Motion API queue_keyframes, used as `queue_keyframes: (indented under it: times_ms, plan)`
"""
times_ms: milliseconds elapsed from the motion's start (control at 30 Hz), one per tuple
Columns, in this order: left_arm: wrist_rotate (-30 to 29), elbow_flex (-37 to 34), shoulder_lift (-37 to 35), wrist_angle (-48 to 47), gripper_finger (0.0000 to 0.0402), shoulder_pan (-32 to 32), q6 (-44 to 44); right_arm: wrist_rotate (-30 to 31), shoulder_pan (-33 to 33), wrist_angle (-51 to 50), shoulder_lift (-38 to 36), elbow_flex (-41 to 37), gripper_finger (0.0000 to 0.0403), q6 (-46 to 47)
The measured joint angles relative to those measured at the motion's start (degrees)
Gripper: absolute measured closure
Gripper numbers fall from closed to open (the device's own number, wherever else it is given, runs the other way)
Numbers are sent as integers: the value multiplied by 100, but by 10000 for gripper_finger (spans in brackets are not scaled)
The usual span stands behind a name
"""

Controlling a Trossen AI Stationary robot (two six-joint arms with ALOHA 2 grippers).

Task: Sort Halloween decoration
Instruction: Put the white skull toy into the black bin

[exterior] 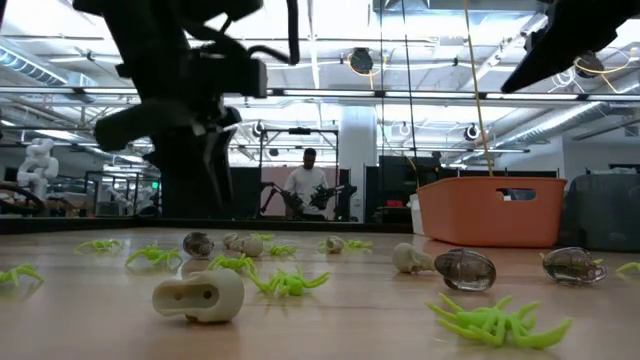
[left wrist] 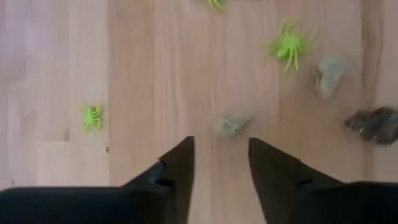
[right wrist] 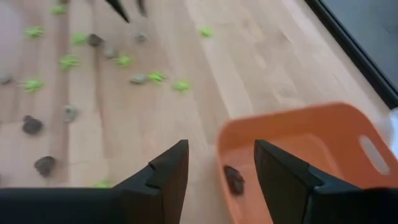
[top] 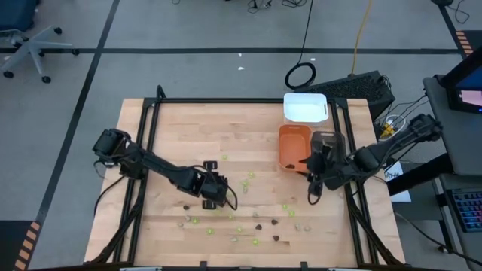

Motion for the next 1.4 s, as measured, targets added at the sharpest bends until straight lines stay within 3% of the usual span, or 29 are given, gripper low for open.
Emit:
queue_keyframes:
  times_ms: [167, 333, 567, 767, 1000, 1400]
  plan:
    - [285, -203, 0, 226, 192, 192, 867, -6, 193, 474, 468, 0, 236, -254]
    - [827, -488, 0, 888, 186, 414, 1750, -10, 331, 780, 865, 0, 236, -467]
    - [1312, -777, -2, 1472, 188, 760, 2191, -8, 385, 1082, 1123, -1, 236, -499]
    - [1916, -947, -22, 1798, 228, 1013, 2428, -4, 383, 1228, 1223, 0, 236, -521]
    - [2198, -953, -13, 1778, 292, 1165, 2472, 20, 383, 1539, 1243, 0, 236, -673]
    - [2279, -968, 15, 2147, 345, 1228, 2428, 279, 383, 1997, 1331, 0, 236, -718]
